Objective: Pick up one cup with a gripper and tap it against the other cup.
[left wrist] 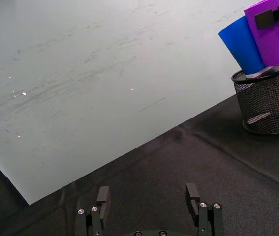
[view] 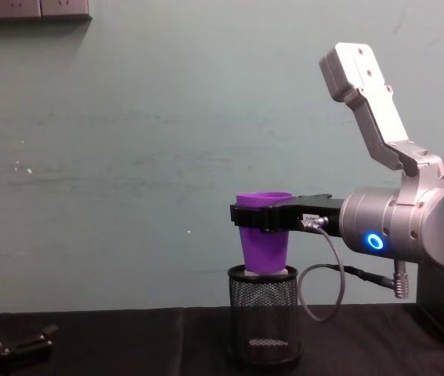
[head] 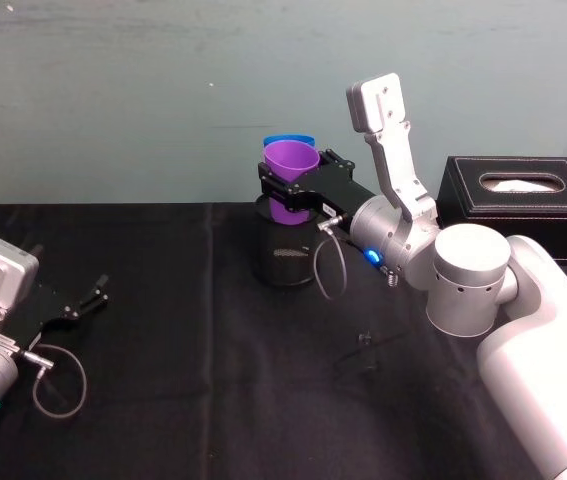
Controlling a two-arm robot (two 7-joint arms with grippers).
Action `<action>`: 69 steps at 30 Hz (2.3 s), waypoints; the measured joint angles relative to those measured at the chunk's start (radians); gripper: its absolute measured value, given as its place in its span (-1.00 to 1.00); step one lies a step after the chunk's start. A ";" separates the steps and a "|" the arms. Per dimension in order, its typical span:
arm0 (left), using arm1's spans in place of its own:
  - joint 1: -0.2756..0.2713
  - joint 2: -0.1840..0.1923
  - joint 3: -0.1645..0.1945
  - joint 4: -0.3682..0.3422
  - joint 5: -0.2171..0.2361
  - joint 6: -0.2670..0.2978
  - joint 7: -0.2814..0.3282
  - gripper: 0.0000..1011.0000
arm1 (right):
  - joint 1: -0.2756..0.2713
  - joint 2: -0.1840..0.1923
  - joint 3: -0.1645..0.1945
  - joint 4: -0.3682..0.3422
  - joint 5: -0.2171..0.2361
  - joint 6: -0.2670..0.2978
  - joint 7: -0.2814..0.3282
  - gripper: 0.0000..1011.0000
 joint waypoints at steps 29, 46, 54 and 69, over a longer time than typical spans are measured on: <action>0.000 0.000 0.000 0.000 0.000 0.000 0.000 0.98 | 0.000 0.000 0.000 0.000 0.000 0.000 0.000 0.47; 0.000 0.000 0.000 0.000 0.000 0.000 0.000 0.98 | 0.000 0.000 0.000 0.000 0.000 0.000 0.000 0.47; 0.000 0.000 0.000 0.000 0.000 0.000 0.000 0.98 | 0.000 0.000 0.000 0.000 0.000 0.000 0.000 0.47; 0.000 0.000 0.000 0.000 0.000 0.000 0.000 0.98 | -0.002 0.000 0.001 -0.002 0.000 -0.001 0.001 0.47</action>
